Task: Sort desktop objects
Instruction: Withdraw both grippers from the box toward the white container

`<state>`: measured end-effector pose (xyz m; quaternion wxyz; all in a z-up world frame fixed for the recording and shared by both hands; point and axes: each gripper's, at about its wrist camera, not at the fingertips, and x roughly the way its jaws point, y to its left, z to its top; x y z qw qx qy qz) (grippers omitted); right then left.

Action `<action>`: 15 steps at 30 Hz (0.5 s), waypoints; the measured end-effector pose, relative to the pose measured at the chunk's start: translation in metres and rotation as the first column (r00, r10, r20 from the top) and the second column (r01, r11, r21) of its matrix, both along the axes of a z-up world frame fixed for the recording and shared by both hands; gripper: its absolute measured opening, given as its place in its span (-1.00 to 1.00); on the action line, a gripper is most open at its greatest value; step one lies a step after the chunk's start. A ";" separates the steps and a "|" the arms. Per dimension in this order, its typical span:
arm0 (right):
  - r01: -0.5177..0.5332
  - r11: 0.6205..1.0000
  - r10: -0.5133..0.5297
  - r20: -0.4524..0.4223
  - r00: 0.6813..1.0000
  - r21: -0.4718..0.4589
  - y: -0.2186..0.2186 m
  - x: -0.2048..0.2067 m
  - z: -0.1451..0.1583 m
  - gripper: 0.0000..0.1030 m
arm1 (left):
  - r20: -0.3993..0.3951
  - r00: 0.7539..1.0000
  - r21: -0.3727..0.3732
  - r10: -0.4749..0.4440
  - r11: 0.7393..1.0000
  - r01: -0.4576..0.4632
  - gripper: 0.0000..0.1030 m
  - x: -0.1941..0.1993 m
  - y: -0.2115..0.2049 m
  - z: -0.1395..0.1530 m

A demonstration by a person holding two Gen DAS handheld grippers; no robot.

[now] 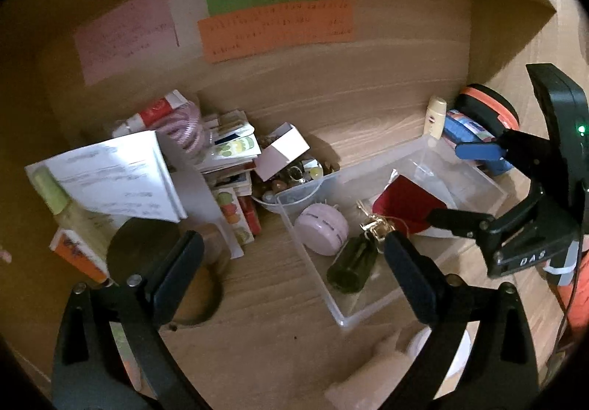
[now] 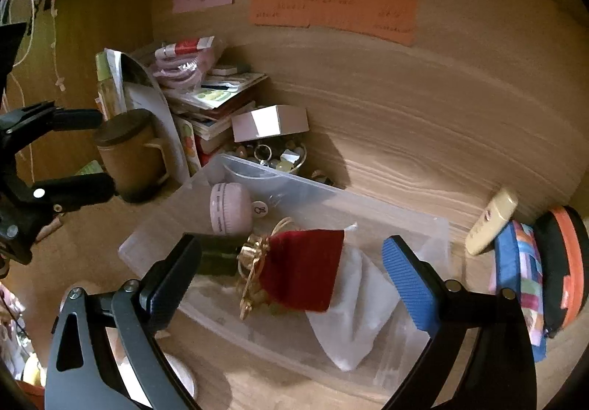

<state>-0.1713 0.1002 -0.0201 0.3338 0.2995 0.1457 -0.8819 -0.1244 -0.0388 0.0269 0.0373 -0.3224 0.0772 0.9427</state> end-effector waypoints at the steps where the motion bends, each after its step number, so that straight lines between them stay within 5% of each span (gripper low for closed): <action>1: 0.006 1.000 -0.006 -0.005 1.000 0.002 0.002 0.003 0.001 0.90 | -0.006 1.000 -0.002 -0.001 1.000 0.001 0.93 0.005 0.000 0.001; 15: 0.032 0.999 -0.034 -0.059 0.998 -0.028 0.018 0.067 0.012 0.92 | -0.047 0.999 -0.002 0.001 1.000 -0.002 0.94 0.060 0.005 -0.009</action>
